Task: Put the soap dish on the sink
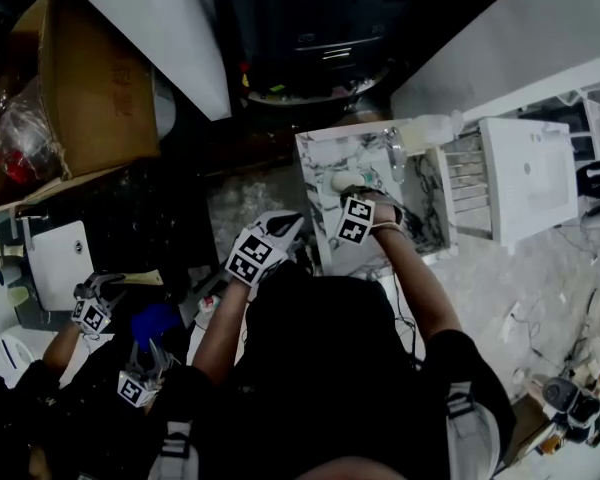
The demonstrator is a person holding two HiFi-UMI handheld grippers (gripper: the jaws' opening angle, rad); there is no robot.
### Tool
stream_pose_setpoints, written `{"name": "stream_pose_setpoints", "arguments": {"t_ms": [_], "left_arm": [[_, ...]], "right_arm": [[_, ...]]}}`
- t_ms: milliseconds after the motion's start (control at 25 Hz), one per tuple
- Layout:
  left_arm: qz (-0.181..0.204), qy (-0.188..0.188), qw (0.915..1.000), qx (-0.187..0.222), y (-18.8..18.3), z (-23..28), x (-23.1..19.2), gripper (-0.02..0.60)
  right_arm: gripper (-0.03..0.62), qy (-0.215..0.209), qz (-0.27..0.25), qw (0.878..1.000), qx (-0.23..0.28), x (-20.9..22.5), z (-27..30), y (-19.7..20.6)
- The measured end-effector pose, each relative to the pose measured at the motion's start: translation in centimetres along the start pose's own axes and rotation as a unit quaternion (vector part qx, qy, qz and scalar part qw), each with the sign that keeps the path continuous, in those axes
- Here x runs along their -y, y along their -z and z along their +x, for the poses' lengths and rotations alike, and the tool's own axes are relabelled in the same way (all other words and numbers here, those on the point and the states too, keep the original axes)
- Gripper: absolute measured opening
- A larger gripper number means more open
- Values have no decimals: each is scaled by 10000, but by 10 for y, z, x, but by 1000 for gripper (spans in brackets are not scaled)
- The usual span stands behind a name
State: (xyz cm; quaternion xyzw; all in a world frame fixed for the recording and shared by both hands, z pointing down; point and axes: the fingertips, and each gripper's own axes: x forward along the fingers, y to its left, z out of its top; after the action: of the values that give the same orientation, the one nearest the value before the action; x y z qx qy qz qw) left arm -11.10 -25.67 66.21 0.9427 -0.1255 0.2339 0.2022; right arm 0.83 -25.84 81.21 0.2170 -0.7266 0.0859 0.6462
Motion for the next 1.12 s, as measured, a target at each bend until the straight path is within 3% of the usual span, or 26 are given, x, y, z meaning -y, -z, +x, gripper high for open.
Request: {"name": "stream_pose_setpoints", "arguments": {"t_ms": [680,1120], "left_arm": [[30,61,10000,-28,0,6,0,0],[-75,-53,9999,-70,9,0,-4,0]], "right_arm": [[12,409,-796,9959,-128,34,8,-17],[14,589,-1034,9929,-100,49,18,-21]]}}
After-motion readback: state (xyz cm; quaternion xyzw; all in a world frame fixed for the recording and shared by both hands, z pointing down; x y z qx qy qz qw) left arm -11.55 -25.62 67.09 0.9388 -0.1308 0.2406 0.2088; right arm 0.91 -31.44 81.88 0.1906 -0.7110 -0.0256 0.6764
